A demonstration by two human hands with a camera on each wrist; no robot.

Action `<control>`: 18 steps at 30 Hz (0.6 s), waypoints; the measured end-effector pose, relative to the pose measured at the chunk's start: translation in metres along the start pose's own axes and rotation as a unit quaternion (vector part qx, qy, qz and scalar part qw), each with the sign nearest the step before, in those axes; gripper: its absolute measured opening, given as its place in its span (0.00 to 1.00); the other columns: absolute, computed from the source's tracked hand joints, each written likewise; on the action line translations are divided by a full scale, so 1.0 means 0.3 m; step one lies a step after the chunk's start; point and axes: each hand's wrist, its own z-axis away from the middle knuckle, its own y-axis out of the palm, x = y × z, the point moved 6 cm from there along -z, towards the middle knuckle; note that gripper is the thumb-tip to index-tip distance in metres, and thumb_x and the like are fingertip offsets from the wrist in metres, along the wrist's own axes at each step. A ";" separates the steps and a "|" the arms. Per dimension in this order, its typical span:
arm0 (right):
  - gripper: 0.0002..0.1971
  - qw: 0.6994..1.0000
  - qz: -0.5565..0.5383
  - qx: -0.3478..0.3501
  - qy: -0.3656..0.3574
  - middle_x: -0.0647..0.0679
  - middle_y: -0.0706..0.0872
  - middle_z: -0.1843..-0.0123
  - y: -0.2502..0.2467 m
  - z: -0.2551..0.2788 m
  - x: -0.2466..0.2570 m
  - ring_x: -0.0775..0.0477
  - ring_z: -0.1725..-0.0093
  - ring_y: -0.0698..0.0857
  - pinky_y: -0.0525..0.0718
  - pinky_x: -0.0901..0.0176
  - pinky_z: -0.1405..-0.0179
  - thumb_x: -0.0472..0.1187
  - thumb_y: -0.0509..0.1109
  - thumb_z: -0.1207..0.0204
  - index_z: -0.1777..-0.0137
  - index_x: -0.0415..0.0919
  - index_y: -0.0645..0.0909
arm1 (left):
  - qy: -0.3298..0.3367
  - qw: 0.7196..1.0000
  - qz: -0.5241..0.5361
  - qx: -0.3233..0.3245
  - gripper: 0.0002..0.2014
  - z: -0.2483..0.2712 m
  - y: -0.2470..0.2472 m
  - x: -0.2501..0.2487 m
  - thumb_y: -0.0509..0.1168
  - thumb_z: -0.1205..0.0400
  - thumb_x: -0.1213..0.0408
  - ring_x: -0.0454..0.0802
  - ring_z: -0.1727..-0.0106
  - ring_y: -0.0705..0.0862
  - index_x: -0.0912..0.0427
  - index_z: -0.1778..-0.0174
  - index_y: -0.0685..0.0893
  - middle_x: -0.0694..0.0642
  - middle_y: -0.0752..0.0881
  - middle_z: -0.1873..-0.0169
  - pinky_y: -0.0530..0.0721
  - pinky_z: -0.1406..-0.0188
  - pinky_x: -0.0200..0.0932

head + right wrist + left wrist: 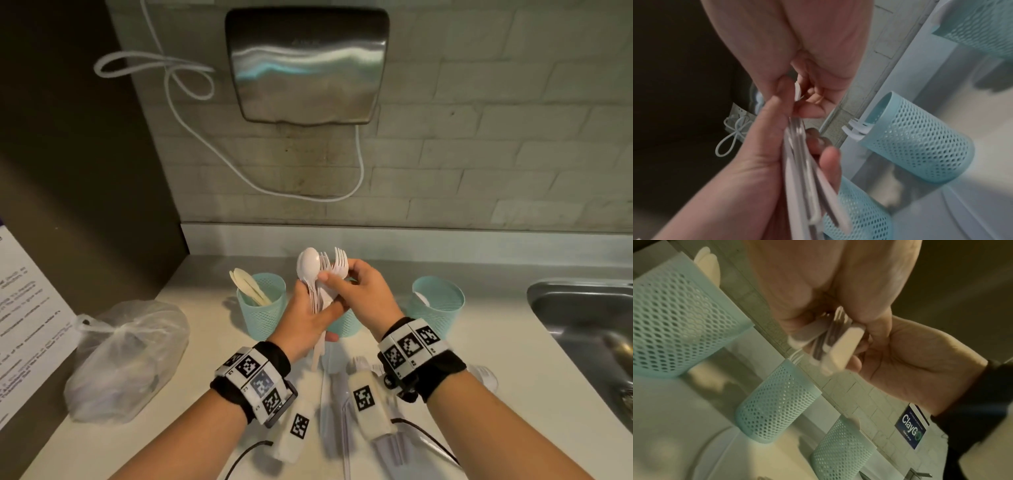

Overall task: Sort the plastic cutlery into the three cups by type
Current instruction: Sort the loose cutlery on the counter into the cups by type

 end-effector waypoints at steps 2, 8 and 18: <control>0.16 1.000 -0.021 0.000 0.015 0.47 0.86 0.63 -0.029 -0.009 -0.005 0.52 0.67 0.83 0.82 0.59 0.65 0.44 0.80 0.32 0.50 0.34 0.85 | -0.002 1.000 0.004 0.002 0.27 -0.004 0.016 0.004 0.70 0.21 0.62 0.48 0.41 0.85 0.51 0.29 0.63 0.51 0.82 0.38 0.87 0.70 0.41; 0.13 0.997 -0.072 0.021 0.036 0.49 0.83 0.66 -0.075 -0.042 -0.019 0.57 0.73 0.80 0.80 0.63 0.69 0.36 0.77 0.28 0.48 0.31 0.83 | -0.008 1.000 -0.025 0.003 0.28 -0.020 0.052 0.036 0.69 0.21 0.57 0.48 0.45 0.83 0.50 0.29 0.63 0.51 0.81 0.44 0.84 0.73 0.37; 0.05 0.998 -0.048 0.029 -0.018 0.52 0.81 0.68 -0.111 -0.081 0.018 0.57 0.73 0.77 0.76 0.65 0.75 0.42 0.71 0.22 0.52 0.41 0.83 | -0.006 0.999 -0.032 -0.016 0.17 -0.064 0.064 -0.004 0.57 0.16 0.48 0.47 0.51 0.83 0.45 0.33 0.65 0.52 0.81 0.47 0.87 0.74 0.41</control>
